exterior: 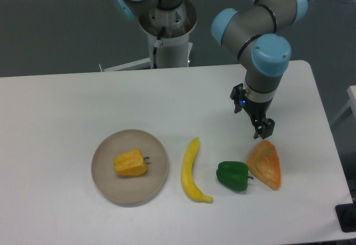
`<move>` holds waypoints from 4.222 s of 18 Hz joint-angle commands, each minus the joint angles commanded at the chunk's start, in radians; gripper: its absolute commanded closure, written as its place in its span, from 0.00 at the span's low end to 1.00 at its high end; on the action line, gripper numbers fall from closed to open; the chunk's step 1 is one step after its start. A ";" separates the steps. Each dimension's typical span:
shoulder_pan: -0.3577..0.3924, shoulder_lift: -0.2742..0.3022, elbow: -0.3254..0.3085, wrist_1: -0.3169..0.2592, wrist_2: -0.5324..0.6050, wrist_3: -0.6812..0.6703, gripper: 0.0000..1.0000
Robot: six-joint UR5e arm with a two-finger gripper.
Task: Pick up the yellow pepper from the plate
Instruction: 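Move the gripper over toward the plate with the yellow pepper, then lower the open gripper onto the yellow bell pepper on the plate, then close the gripper around the yellow bell pepper, then lift the yellow pepper off the plate and carry it away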
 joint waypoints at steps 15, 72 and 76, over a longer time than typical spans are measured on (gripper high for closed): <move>-0.190 0.038 -0.014 -0.003 -0.049 -0.187 0.00; -0.299 -0.021 0.147 -0.049 -0.048 -0.433 0.73; -0.220 -0.020 0.158 -0.073 -0.048 -0.373 0.73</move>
